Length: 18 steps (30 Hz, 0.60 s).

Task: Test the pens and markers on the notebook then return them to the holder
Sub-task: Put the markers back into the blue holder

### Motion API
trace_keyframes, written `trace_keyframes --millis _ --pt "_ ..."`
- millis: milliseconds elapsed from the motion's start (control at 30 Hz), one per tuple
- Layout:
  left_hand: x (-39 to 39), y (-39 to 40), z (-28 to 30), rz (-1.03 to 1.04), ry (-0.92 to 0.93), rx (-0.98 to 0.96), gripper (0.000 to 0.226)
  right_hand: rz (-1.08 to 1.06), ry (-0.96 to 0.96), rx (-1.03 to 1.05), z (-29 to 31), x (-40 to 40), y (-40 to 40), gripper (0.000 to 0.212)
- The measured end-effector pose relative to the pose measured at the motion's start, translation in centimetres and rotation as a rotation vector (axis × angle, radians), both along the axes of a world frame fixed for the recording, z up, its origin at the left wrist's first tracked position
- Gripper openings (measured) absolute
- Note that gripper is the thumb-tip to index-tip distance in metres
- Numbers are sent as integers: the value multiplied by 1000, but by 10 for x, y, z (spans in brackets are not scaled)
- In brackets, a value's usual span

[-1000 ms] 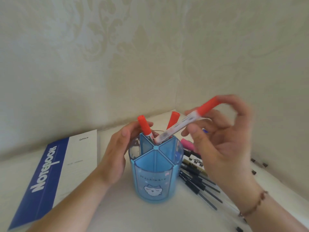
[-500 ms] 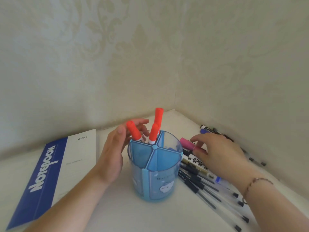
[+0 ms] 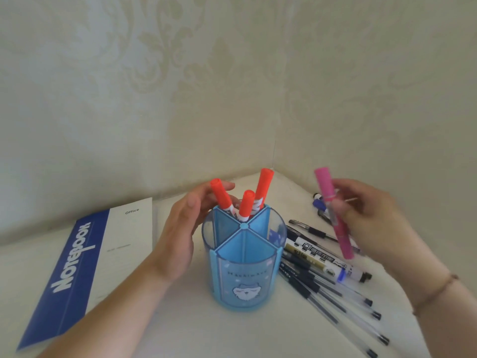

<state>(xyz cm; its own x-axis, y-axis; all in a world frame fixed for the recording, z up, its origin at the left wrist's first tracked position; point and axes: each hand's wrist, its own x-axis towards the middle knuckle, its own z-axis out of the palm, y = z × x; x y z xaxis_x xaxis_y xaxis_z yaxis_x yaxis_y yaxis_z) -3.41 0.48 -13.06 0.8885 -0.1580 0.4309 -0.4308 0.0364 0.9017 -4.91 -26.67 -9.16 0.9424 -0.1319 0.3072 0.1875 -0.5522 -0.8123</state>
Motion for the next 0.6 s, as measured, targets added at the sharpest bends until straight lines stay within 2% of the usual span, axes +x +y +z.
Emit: trace_keyframes --millis 133,200,400,600 --pt "-1 -1 -2 -9 -18 23 94 235 -121 624 14 -16 9 15" --pt "-1 -1 -2 -13 -20 25 94 362 -208 847 18 -21 16 17" --pt "-2 -1 -1 -17 -10 22 93 379 -386 770 20 -32 37 50" --pt "-5 -1 3 -25 -47 62 82 307 -415 843 23 -28 21 43"
